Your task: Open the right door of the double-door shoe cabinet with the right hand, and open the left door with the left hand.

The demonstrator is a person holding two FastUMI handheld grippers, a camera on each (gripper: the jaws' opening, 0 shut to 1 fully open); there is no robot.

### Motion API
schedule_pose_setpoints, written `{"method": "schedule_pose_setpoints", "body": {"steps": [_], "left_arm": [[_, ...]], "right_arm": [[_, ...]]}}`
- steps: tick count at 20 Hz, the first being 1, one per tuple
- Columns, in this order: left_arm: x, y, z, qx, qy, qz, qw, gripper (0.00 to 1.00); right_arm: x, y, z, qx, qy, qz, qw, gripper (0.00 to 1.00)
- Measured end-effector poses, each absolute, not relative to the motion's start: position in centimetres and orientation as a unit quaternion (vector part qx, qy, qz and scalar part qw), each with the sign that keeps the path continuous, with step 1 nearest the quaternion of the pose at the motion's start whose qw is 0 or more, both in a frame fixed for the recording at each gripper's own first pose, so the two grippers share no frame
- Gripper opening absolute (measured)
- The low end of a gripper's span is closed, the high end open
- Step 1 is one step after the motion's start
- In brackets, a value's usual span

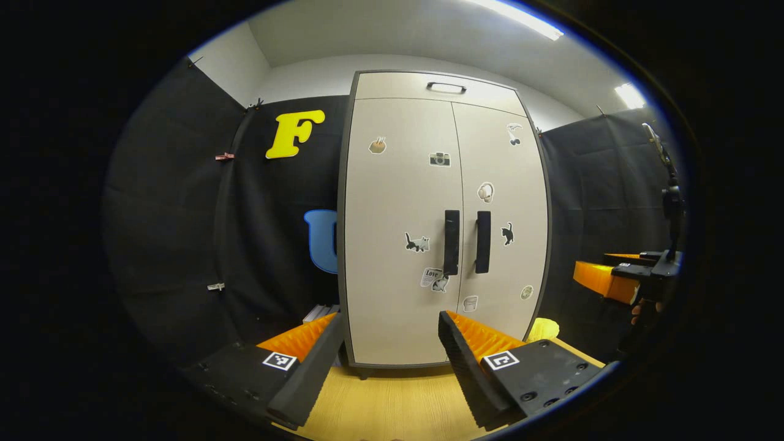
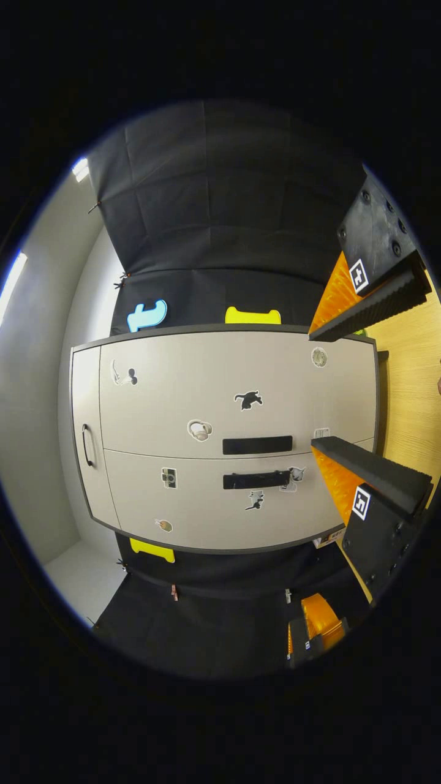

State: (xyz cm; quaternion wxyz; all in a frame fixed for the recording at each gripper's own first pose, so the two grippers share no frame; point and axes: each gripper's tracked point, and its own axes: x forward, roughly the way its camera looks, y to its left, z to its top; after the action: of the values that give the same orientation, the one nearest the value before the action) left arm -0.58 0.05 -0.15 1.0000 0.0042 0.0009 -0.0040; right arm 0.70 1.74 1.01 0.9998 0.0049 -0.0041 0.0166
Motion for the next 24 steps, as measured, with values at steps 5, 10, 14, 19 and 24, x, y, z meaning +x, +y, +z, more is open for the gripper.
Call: {"method": "schedule_pose_setpoints", "body": {"steps": [5,10,14,19,24], "left_arm": [[-0.9,0.4,-0.3,0.003,0.002,0.0,1.0,0.95],[-1.1,0.8,-0.9,0.002,0.009,0.001,1.0,0.95],[-1.4,1.4,-1.4,0.007,0.014,0.001,1.0,0.95],[-1.6,2.4,-1.5,-0.003,0.013,0.001,1.0,0.95],[-1.8,4.2,-2.7,-0.018,0.023,0.014,0.999,0.95]], "right_arm": [[1.0,2.4,1.0,0.008,0.003,0.022,1.0,0.98],[2.1,3.0,1.9,0.015,0.001,0.022,1.0,0.98],[4.1,3.9,3.3,0.011,-0.011,0.027,1.0,0.98],[7.5,5.9,5.3,0.039,-0.009,0.043,0.998,0.98],[11.8,7.5,5.5,0.018,0.002,0.043,0.999,0.98]]}}
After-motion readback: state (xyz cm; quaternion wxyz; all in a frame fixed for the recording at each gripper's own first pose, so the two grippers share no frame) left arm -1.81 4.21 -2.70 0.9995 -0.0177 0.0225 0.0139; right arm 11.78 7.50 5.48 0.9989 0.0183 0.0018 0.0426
